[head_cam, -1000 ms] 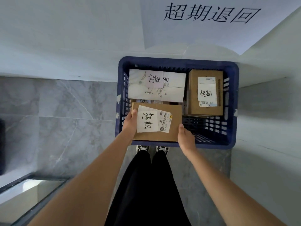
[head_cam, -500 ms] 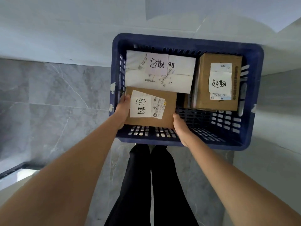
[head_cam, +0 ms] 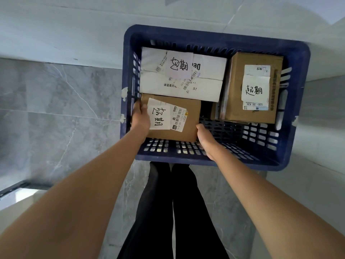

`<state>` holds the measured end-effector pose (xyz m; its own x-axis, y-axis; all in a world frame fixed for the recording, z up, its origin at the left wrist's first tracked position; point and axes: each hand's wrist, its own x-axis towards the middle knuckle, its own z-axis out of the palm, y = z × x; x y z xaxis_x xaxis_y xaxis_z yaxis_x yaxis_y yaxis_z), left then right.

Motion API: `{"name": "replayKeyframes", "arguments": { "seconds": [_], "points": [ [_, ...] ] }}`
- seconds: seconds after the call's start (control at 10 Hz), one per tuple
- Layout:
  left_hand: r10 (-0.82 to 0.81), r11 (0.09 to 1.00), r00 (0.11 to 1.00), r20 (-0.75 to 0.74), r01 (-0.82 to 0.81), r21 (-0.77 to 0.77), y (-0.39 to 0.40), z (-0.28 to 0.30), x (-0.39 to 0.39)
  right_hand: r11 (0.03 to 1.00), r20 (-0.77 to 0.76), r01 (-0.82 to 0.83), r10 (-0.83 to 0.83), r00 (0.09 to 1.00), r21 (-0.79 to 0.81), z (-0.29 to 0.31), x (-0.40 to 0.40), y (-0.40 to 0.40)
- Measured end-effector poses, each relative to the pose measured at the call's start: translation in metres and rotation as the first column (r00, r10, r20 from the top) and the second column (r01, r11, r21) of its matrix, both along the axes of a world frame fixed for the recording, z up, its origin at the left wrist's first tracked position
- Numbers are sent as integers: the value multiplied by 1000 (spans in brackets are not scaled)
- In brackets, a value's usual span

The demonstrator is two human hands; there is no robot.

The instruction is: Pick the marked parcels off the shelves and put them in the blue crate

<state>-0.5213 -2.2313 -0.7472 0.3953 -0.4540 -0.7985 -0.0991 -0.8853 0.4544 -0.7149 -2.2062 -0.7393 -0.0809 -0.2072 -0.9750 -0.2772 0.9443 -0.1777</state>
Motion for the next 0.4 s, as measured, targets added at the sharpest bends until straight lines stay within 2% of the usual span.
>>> {"name": "replayKeyframes", "arguments": {
  "seconds": [0.1, 0.2, 0.3, 0.4],
  "points": [
    [12, 979, 978, 209, 31, -202, 5, 14, -13, 1000, 29, 19, -18, 999, -22, 1, -1, 1],
    [-20, 965, 964, 264, 88, -248, 13, 10, -15, 998, 20, 16, -15, 1000, -56, 1, 3, 0],
    [-111, 959, 957, 268, 174, -225, 20, 15, -10, 995, -20, -1, -1, 1000, -97, -6, 6, -3],
    [-138, 958, 958, 253, 194, -212, 22, 24, -5, 991, -57, -10, 3, 998, -133, -10, 6, -2]
  ]
}}
